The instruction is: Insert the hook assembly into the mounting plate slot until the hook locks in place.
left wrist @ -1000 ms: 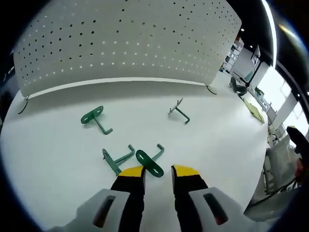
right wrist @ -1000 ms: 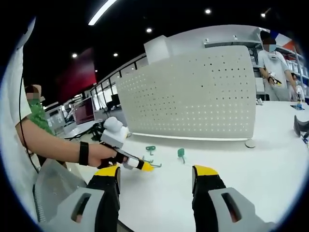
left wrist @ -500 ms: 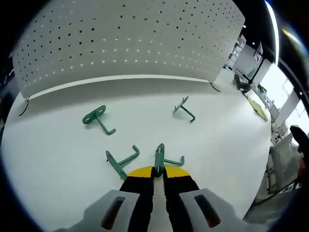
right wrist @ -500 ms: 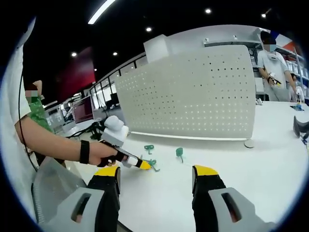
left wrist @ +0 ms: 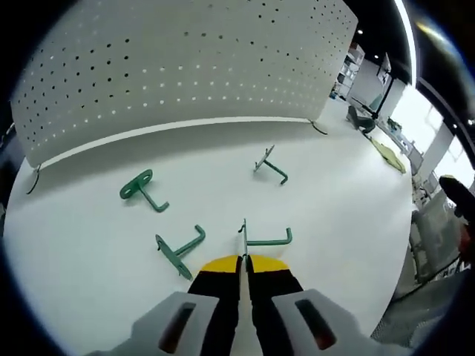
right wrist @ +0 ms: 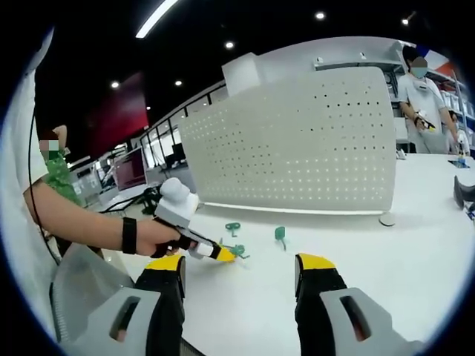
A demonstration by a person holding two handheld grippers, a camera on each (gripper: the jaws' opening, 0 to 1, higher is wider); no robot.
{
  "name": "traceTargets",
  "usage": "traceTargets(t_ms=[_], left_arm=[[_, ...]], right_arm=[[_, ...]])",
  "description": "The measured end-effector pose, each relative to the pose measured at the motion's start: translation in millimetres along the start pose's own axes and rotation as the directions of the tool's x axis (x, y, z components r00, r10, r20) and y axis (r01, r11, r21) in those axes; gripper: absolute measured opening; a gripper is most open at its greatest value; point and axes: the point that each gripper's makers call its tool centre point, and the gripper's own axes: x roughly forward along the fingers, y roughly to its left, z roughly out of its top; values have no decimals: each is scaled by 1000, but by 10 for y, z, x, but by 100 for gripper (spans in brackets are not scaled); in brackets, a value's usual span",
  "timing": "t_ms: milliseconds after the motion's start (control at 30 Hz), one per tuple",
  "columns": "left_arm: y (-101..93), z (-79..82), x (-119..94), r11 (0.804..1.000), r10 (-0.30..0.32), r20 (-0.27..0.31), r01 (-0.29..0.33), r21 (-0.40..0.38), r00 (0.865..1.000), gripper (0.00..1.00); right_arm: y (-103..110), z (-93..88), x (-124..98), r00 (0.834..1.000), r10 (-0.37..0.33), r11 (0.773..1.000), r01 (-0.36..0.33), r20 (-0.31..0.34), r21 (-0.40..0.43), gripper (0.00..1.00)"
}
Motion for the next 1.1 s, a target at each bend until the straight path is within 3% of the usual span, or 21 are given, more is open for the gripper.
traceTargets(t_ms=[100,200,633,1100], left_arm=[[-14,-7,-41,1000,-6,8,6,4,1000,4],[-74,-19,-89,999,-33,25,34,-42,999,4],[-239,10,-305,995,-89,92,92,-31,992,4],[-469,133,-624,989,-147,210,147,15,967,4]], right_arm=[[33,17,41,1000,16,1000,-16,9,4,60],[46,17,86,1000,28,1000,-28,8,7,60],[133,96,259,996,88,996,-88,16,-12,59],[374,37,392,987,159,987,-159,18,3,56]])
